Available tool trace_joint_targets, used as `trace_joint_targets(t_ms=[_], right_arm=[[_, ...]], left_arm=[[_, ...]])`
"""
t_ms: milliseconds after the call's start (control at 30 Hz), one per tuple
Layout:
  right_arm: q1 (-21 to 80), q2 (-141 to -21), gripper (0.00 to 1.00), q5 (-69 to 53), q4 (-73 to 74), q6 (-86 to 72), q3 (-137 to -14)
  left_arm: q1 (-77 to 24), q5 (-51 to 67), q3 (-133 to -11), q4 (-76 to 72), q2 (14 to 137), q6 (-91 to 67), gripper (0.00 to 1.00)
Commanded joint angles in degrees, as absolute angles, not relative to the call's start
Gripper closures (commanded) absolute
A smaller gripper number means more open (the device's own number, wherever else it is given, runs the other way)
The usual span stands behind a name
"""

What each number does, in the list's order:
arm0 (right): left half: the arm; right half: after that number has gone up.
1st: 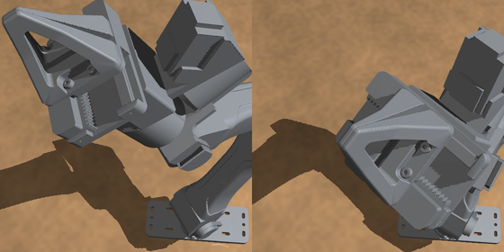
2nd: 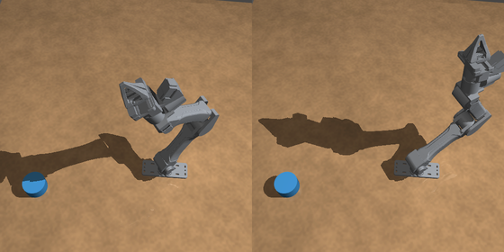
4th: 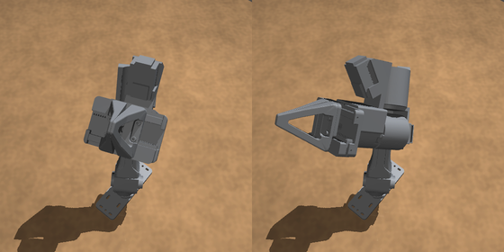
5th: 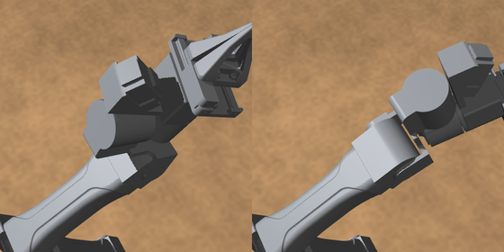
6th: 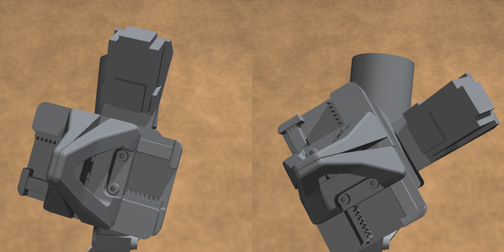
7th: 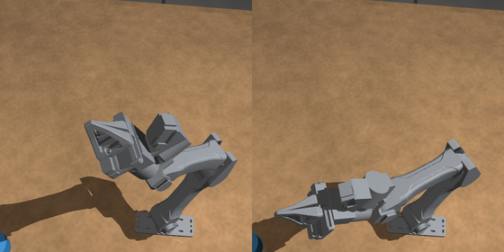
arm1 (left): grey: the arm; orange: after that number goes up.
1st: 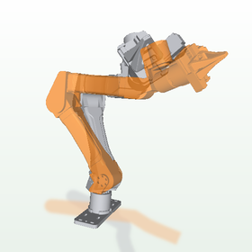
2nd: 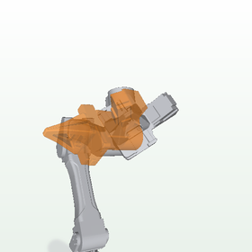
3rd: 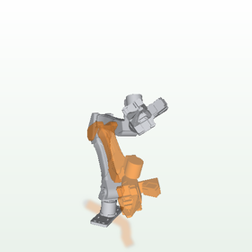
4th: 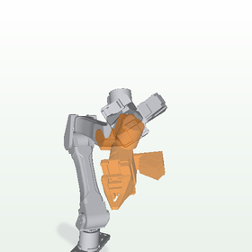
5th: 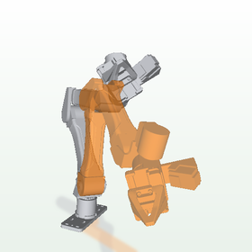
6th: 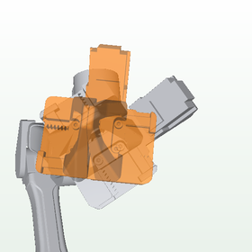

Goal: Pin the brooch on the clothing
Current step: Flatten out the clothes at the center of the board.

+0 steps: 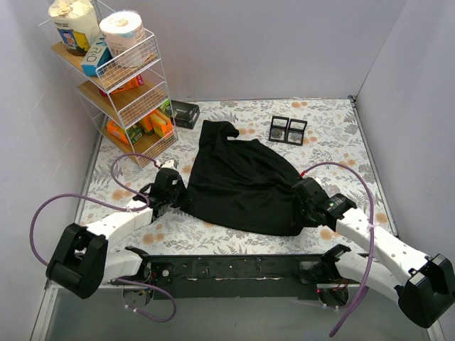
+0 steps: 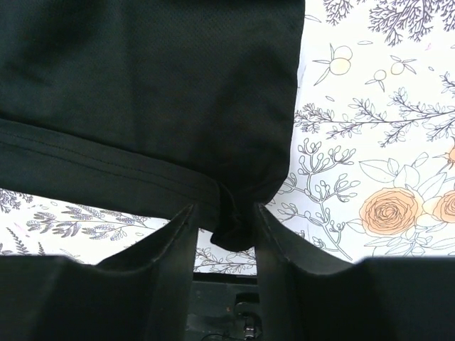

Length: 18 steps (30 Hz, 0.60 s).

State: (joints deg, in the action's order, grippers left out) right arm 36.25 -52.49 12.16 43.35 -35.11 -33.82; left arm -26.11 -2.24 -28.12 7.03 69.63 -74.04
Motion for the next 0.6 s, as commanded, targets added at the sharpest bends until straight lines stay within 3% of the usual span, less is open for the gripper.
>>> trace_joint_targets(t_ms=[0,167,567], right_arm=[[36.9,-52.8,0.68,13.8,43.4,-36.5,-33.8],[37.0,-52.3,0.99,14.3,44.2,-36.1,-35.7],[37.0,-51.1,0.99,22.1,46.5,-23.3,-62.1]], left_arm=[[-26.4,-4.3,-27.4,6.2,63.9,-74.4,1.00],[-26.3,-5.9,-29.6,7.2,56.2,-73.0,1.00],[-26.0,-8.9,-41.8,7.0,41.9,-64.0,1.00]])
